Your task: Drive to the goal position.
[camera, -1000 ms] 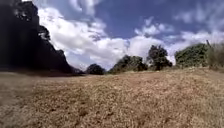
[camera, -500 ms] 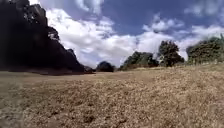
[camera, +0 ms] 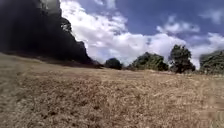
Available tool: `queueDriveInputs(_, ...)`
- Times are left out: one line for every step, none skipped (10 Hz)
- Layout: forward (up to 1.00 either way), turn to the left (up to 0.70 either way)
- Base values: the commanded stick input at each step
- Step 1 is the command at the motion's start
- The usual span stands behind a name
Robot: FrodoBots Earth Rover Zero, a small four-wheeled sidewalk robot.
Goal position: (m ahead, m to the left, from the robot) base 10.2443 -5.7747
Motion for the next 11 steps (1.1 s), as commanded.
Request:
queueDriveInputs(0.70, 0.00)
queueDriveInputs(0.70, 0.00)
queueDriveInputs(0.70, 0.00)
queueDriveInputs(0.70, 0.00)
queueDriveInputs(0.70, 0.00)
queueDriveInputs(0.70, -0.03)
queueDriveInputs(0.70, -0.24)
queueDriveInputs(0.70, -0.35)
queueDriveInputs(0.70, -0.35)
queueDriveInputs(0.70, -0.35)
queueDriveInputs(0.70, -0.35)
